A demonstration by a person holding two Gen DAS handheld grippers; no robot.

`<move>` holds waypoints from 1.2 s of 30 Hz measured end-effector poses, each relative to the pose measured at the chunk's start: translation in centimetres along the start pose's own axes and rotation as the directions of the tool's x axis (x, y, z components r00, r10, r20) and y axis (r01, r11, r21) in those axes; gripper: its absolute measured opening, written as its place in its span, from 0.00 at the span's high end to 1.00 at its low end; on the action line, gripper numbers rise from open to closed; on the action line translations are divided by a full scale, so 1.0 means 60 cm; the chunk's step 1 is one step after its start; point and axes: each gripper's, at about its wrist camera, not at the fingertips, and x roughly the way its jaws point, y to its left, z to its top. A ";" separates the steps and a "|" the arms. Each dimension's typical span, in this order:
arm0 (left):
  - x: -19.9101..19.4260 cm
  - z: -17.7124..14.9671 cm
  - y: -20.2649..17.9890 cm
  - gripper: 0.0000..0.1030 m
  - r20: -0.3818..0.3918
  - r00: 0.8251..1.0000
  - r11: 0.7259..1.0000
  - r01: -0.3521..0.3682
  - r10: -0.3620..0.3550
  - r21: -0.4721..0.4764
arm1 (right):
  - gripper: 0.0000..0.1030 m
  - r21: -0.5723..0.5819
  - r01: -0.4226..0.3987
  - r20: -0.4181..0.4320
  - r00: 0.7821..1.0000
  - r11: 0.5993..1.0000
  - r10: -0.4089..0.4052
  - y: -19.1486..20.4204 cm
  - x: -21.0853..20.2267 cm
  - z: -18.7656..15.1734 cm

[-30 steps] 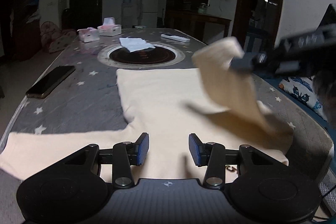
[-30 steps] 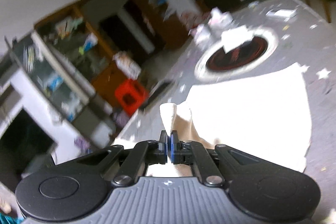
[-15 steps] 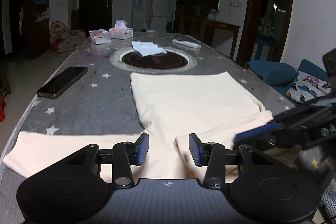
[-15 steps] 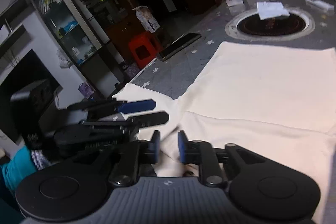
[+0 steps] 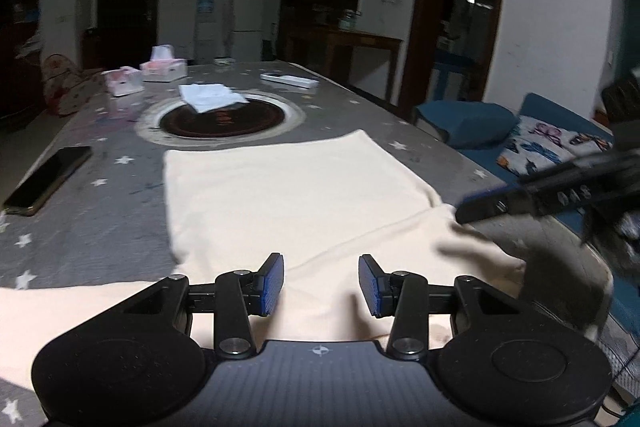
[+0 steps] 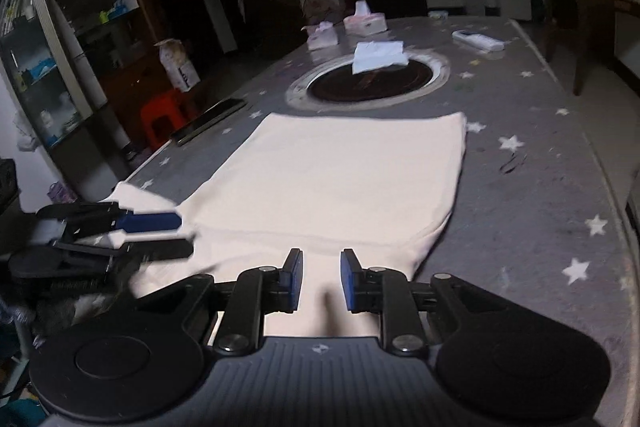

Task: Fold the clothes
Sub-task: 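Lay the sleeve on the body and open the right gripper, then grasp the other sleeve cuff with the left gripper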

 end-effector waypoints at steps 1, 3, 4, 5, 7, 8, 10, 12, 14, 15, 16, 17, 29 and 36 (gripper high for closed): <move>0.003 -0.002 -0.003 0.59 -0.006 1.000 1.000 0.003 -0.003 0.004 | 0.81 -0.006 0.008 0.006 1.000 1.000 -0.008 -0.003 0.002 0.002; 0.007 -0.006 -0.005 0.59 -0.020 1.000 1.000 0.003 -0.002 0.004 | 0.81 -0.031 0.035 0.005 0.999 0.999 -0.035 -0.008 0.013 0.003; 0.009 -0.008 -0.006 0.59 -0.027 1.000 1.000 0.001 -0.001 0.004 | 0.81 -0.038 0.048 -0.003 0.999 0.998 -0.048 -0.011 0.019 0.001; 0.009 -0.011 -0.005 0.59 -0.035 0.999 1.000 -0.005 0.005 0.004 | 0.81 -0.045 0.060 -0.012 0.998 0.997 -0.060 -0.014 0.026 0.000; 0.010 -0.017 0.002 0.59 -0.052 0.998 1.000 -0.027 0.027 0.001 | 0.81 -0.053 0.084 -0.030 0.996 0.995 -0.085 -0.019 0.033 -0.004; 0.010 -0.019 0.007 0.61 -0.059 0.998 0.999 -0.037 0.037 -0.004 | 0.81 -0.057 0.097 -0.037 0.994 0.994 -0.099 -0.020 0.036 -0.005; 0.010 -0.021 0.019 0.62 -0.072 0.996 0.998 -0.059 0.058 -0.010 | 0.81 -0.065 0.105 -0.036 0.994 0.992 -0.107 -0.020 0.033 -0.007; 0.009 -0.022 0.029 0.66 -0.082 0.994 0.997 -0.080 0.078 -0.016 | 0.81 -0.083 0.114 -0.026 0.993 0.990 -0.117 -0.013 0.031 -0.005; 0.004 -0.017 0.032 0.66 -0.070 0.994 0.996 -0.083 0.081 -0.022 | 0.81 -0.104 0.115 -0.011 0.993 0.988 -0.117 -0.006 0.030 0.002; 0.003 -0.015 0.031 0.66 -0.062 0.995 0.997 -0.080 0.078 -0.024 | 0.80 -0.111 0.106 -0.006 0.994 0.988 -0.108 -0.001 0.031 0.005; 0.003 -0.012 0.028 0.66 -0.055 0.996 0.997 -0.071 0.070 -0.022 | 0.79 -0.118 0.098 -0.002 0.995 0.988 -0.099 0.003 0.033 0.008; 0.004 -0.011 0.025 0.66 -0.050 0.997 0.998 -0.063 0.062 -0.016 | 0.75 -0.126 0.090 -0.003 0.996 0.988 -0.091 0.008 0.037 0.009; -0.006 -0.027 0.012 0.63 -0.056 0.997 0.998 -0.053 0.056 0.043 | 0.60 -0.277 0.059 -0.033 0.997 0.959 -0.071 0.070 0.042 -0.018; -0.014 -0.044 0.004 0.61 -0.063 0.996 0.997 -0.057 0.061 0.058 | 0.58 -0.369 0.058 -0.054 0.995 0.928 -0.083 0.110 0.056 -0.047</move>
